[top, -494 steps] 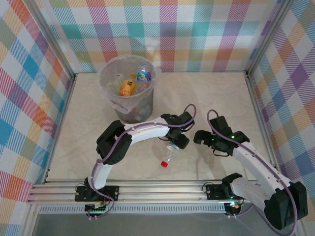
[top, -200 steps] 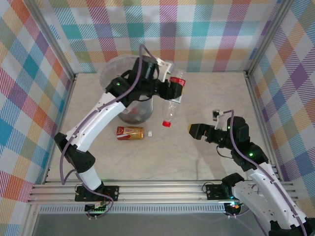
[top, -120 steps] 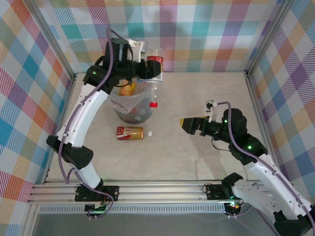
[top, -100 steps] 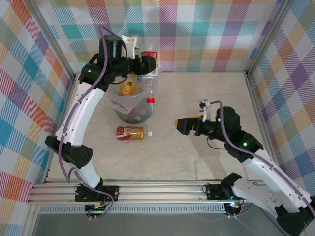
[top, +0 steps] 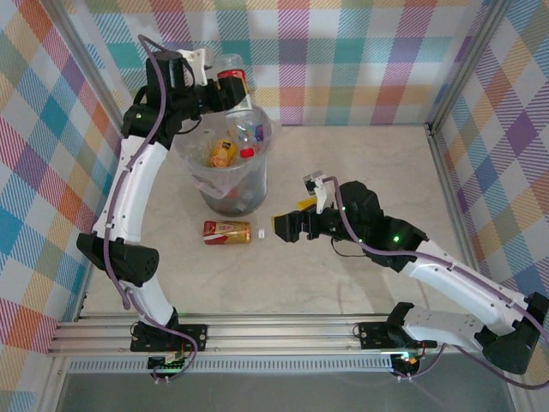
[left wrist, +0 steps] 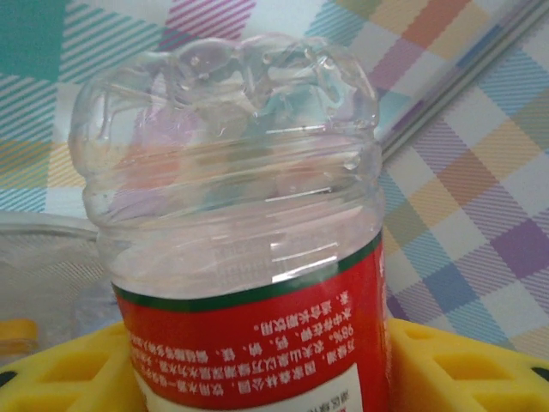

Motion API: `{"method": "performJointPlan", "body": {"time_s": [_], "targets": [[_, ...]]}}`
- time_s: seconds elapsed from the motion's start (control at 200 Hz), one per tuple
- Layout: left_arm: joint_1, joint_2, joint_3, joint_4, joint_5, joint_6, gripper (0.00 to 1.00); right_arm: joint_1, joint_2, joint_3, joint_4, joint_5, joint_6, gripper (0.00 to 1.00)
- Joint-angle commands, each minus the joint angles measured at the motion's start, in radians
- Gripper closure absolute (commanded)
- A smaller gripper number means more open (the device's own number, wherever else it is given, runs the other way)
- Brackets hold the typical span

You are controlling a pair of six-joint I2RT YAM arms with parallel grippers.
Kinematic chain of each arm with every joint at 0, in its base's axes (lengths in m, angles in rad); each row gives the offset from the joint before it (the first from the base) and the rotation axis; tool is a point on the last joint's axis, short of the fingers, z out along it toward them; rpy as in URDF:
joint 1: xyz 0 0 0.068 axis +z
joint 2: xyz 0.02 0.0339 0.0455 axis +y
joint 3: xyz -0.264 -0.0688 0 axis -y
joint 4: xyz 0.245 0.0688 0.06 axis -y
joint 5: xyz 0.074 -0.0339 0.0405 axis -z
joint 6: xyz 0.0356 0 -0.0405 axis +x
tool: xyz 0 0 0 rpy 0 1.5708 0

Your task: Put the plastic bottles in the bin

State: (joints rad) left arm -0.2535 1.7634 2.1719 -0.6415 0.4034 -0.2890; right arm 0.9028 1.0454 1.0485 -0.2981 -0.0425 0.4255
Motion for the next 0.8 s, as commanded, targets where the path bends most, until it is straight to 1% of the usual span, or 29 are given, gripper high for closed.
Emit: {"method": "performJointPlan", "body": {"time_s": [0.0,0.22,0.38,0.52,0.795], "targets": [[0.025,0.03,0.031,0.062,0.013,-0.014,0.4,0.02,0.014,0.04,0.036,0.03,-0.044,0.0],[0.042,0.055,0.032,0.079,-0.026,0.028,0.4,0.031,0.033,0.056,0.033,0.038,-0.053,0.0],[0.054,0.086,0.044,0.096,-0.052,0.05,0.4,0.039,0.017,0.061,0.015,0.061,-0.061,0.0],[0.058,0.1,0.045,0.1,-0.104,0.107,0.4,0.039,-0.003,0.048,0.006,0.078,-0.062,0.0],[0.065,0.111,0.036,0.137,-0.256,0.229,0.4,0.039,-0.018,0.046,-0.009,0.095,-0.059,0.0]]}}
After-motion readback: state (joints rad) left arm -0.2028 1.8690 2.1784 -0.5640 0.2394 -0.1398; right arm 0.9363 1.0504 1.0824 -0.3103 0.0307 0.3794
